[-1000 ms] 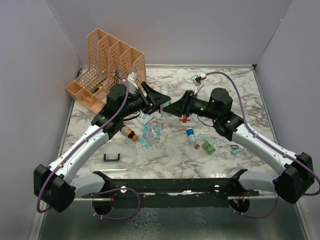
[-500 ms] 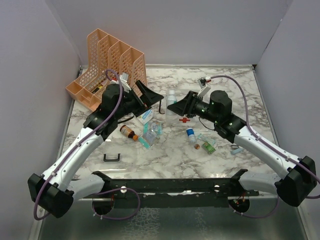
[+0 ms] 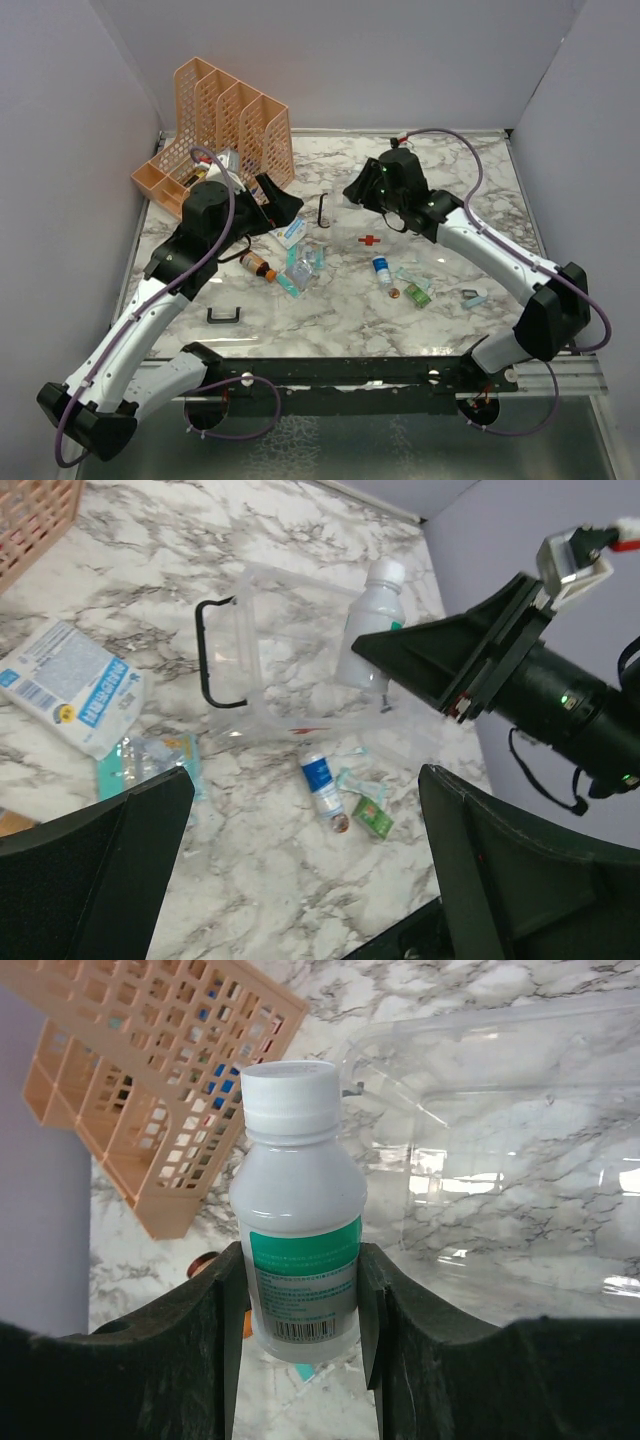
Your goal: Organize the medicine kit
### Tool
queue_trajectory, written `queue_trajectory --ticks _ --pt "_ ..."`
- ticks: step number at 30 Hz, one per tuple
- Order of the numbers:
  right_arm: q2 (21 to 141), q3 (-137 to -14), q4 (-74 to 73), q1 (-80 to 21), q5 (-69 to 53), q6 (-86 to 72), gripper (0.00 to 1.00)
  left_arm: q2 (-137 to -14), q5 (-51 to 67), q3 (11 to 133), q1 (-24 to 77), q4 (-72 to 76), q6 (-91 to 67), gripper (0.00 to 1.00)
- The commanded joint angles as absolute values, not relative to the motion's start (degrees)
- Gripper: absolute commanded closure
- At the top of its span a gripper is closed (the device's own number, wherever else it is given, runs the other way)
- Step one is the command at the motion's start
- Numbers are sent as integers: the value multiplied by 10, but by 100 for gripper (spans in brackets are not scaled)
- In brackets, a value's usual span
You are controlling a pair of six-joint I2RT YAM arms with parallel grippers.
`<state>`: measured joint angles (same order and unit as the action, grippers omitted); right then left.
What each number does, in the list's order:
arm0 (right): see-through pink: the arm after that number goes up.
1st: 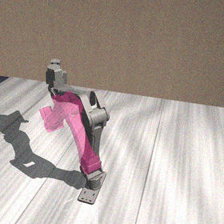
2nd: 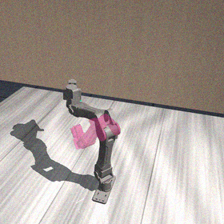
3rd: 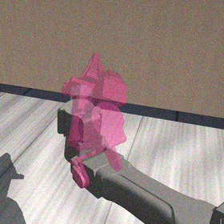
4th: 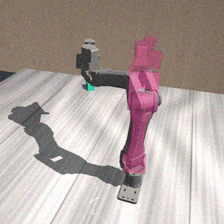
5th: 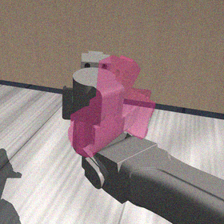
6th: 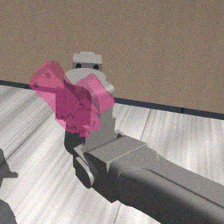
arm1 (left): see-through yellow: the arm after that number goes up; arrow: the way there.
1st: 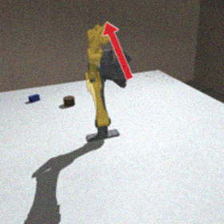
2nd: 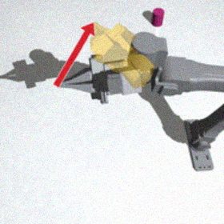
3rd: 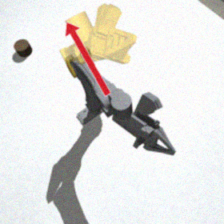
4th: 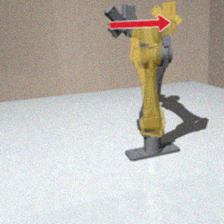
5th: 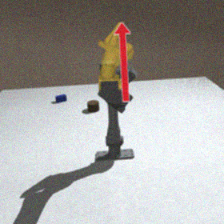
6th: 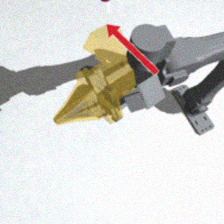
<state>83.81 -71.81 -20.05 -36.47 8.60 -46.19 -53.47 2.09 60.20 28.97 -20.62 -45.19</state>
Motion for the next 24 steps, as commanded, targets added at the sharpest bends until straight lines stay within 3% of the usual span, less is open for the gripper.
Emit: queue_trajectory --ticks 1,9,24 --pt "888 -777 -261 -358 136 -461 66 -540 -7 594 288 -242 -361 1" --pt "965 -798 -266 -319 35 -441 66 -581 -51 589 288 -244 -332 1" --pt "1090 -863 -302 -291 -106 -382 66 -616 -111 531 288 -40 -340 1"
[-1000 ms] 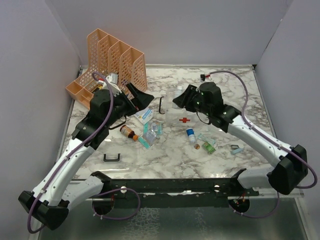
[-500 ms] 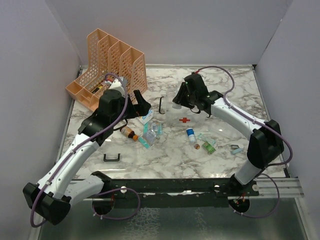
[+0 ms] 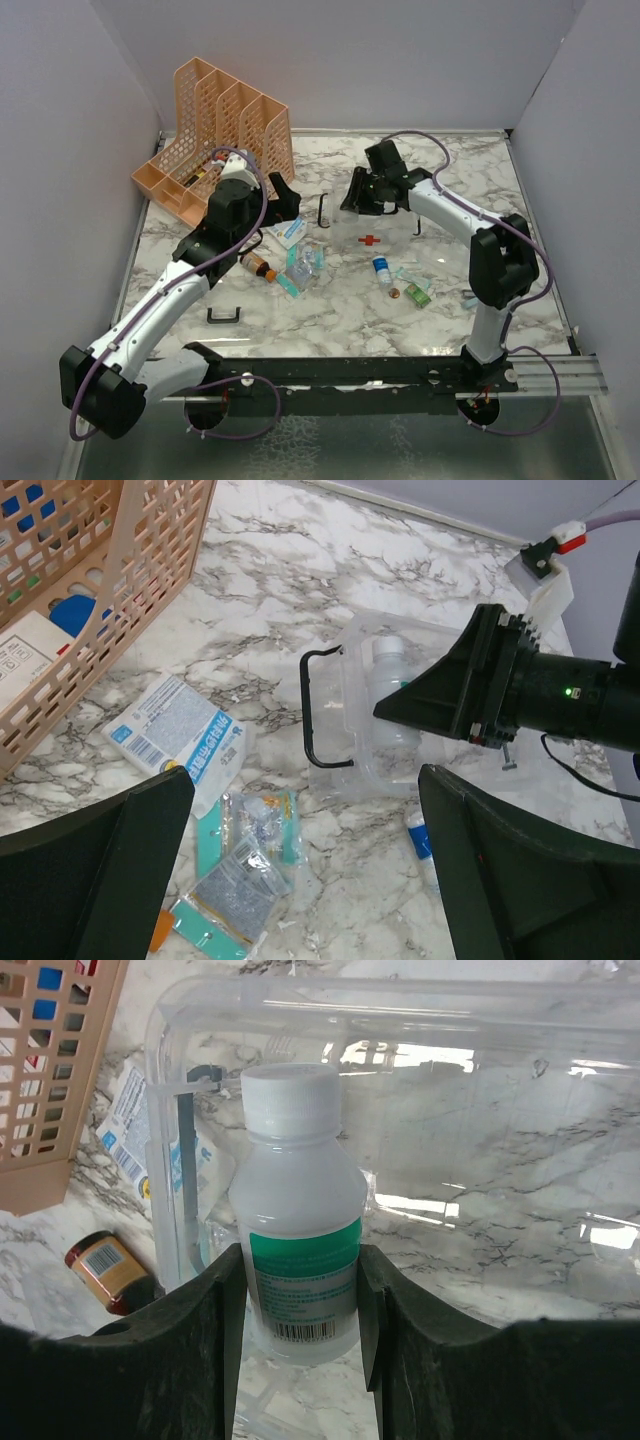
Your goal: Organize the medicine kit
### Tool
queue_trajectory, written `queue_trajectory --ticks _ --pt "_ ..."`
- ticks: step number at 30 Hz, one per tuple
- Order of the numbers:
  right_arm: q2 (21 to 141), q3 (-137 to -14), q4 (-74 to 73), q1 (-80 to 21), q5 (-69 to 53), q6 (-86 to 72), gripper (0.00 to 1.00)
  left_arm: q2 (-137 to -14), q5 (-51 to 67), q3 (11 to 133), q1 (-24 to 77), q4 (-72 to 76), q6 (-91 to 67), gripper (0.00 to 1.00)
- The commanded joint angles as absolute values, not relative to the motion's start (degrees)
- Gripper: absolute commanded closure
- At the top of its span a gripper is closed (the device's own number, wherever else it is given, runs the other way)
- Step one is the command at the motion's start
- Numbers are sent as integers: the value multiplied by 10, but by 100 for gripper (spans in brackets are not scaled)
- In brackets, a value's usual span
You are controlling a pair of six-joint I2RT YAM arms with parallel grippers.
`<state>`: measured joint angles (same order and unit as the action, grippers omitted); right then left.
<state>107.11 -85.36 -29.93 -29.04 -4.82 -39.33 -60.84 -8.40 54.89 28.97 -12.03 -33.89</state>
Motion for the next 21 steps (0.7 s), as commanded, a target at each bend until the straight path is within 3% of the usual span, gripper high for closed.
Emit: queue_trajectory --ticks 1,10,21 --pt "1095 -865 -307 -291 -119 -387 66 -619 -116 531 288 -38 -346 1" --pt "1121 -837 -284 -292 -153 -426 65 -647 -123 546 287 -43 -338 1" --pt "1161 -852 -297 -293 -160 -443 56 -653 -123 549 285 -57 -338 1"
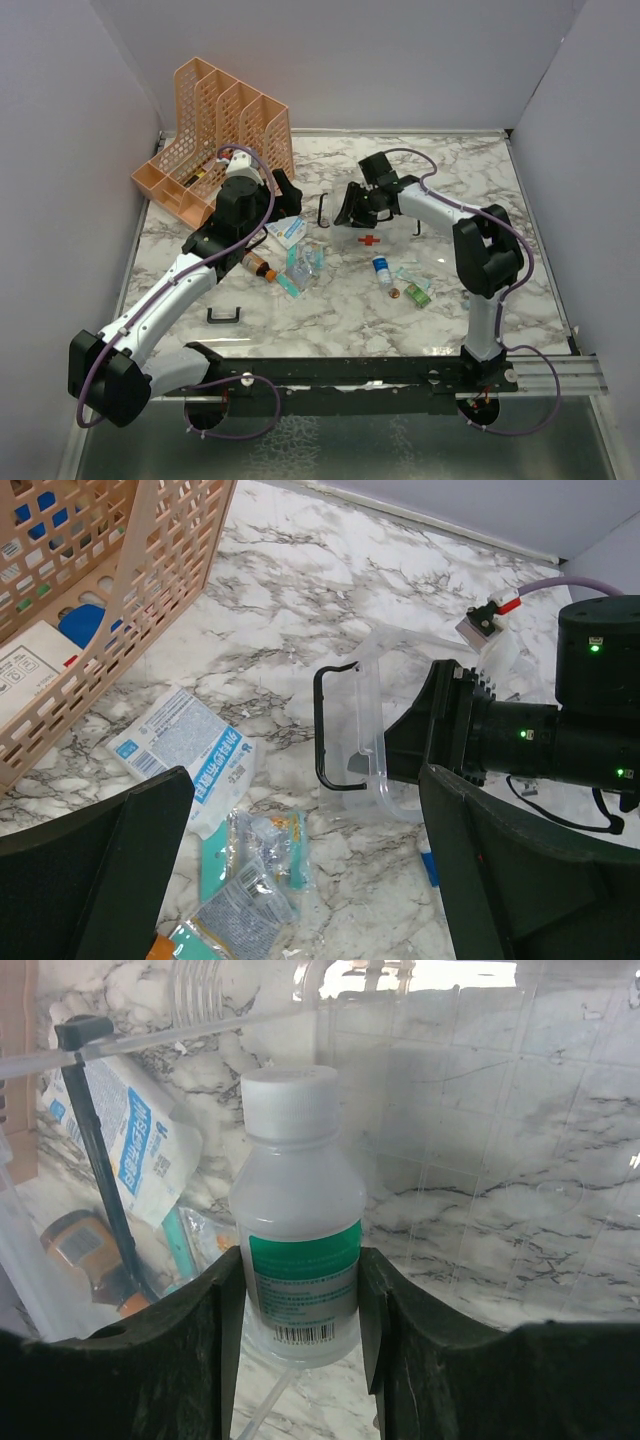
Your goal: Organize the medicine kit
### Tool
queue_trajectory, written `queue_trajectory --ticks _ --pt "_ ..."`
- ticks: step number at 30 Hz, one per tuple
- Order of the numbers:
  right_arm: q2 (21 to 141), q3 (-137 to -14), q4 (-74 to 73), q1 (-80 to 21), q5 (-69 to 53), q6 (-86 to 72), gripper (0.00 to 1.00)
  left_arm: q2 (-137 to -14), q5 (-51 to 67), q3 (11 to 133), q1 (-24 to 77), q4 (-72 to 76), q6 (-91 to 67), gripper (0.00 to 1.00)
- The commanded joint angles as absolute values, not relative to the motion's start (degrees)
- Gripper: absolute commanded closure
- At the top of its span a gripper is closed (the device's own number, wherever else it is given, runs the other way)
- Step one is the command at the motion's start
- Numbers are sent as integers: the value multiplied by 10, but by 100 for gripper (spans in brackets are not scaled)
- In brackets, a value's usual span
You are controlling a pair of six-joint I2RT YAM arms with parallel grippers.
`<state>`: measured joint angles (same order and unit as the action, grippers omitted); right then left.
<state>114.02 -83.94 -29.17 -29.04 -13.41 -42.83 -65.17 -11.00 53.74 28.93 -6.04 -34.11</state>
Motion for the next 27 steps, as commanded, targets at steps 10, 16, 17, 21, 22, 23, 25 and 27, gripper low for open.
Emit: queue_trajectory --ticks 10,16,17,21,22,23,25,27 --pt "1157 -860 -306 -293 -169 -435 40 -647 -122 549 282 -61 -329 1" --pt "1157 -863 -304 -293 -167 -430 50 -644 -123 548 280 -63 -320 1" --pt "1159 -865 -306 -293 -166 -429 51 -643 -123 548 280 -64 -319 1" --pt "1164 -875 -317 -293 -170 -422 57 -642 -121 548 279 -69 -312 1" --pt "1165 -878 -321 -293 -169 -420 57 -642 -121 548 279 -72 -311 1" --pt "1163 -881 -325 -293 -164 -419 58 -642 -121 548 279 -74 -310 1" --pt "1157 -883 -331 -293 -153 -417 57 -644 -121 549 278 -83 -308 1" --pt "1146 -887 -333 -293 -141 -414 55 -647 -120 553 277 -98 -308 1"
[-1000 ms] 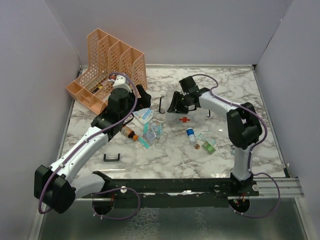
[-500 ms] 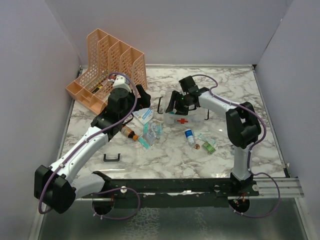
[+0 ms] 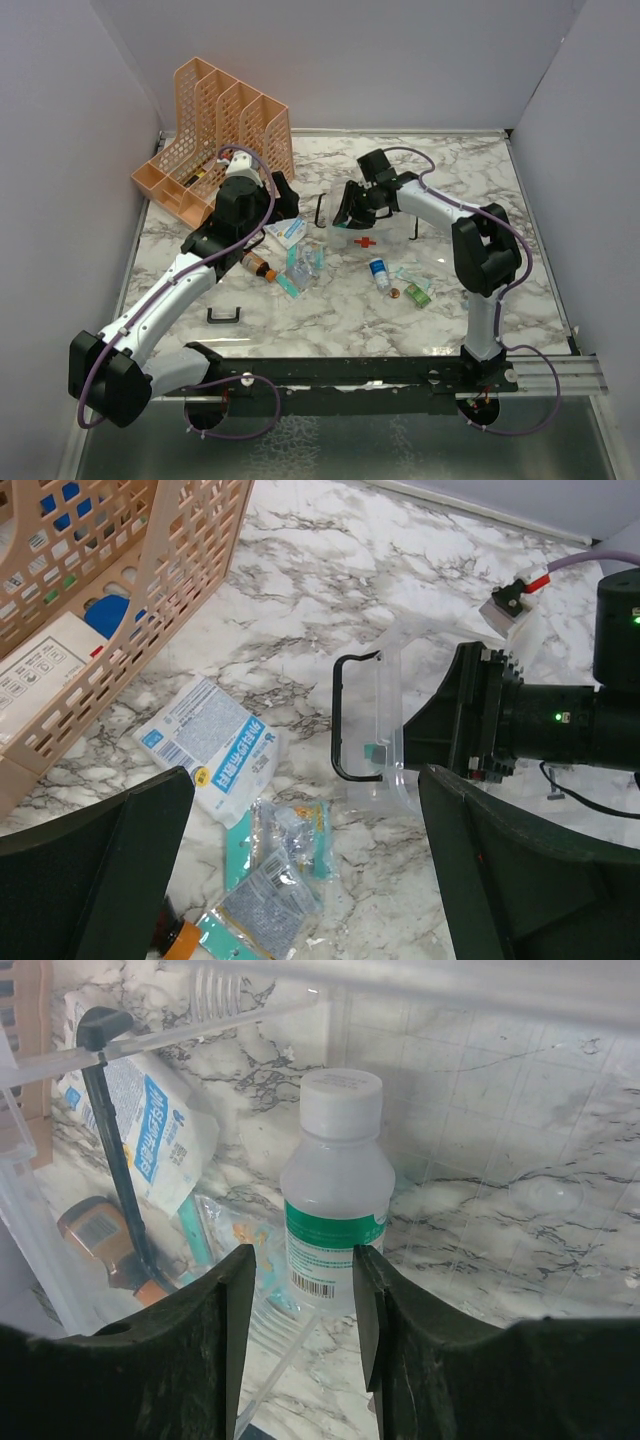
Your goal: Organize the medicine kit
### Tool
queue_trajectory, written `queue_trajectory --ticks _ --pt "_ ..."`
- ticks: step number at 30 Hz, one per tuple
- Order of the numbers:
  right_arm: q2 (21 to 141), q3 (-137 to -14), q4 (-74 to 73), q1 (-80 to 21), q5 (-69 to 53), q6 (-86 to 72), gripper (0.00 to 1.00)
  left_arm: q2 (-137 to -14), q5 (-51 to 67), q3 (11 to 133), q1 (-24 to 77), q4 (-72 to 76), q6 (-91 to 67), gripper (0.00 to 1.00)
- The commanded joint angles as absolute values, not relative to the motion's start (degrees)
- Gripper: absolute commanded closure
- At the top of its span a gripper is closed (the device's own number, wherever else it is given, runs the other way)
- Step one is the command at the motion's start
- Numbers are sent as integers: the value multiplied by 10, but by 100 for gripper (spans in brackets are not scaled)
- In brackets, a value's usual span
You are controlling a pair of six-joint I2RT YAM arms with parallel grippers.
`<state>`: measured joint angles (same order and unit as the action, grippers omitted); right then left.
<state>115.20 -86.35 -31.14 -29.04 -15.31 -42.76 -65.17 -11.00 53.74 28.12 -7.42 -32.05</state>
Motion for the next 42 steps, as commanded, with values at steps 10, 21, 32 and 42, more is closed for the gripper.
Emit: queue_trajectory --ticks 10,21,32,42 --pt "1061 -910 -344 -293 -49 -399 49 -667 -129 550 259 -186 -339 1" --pt "919 -807 -220 -293 -20 -374 49 -684 -125 500 187 -284 -434 11" --pt "856 -759 -175 -293 -26 -376 49 -776 -81 475 153 -272 -508 24" --pt "837 -742 -184 -292 -32 -384 49 -820 -107 470 149 -247 -522 33"
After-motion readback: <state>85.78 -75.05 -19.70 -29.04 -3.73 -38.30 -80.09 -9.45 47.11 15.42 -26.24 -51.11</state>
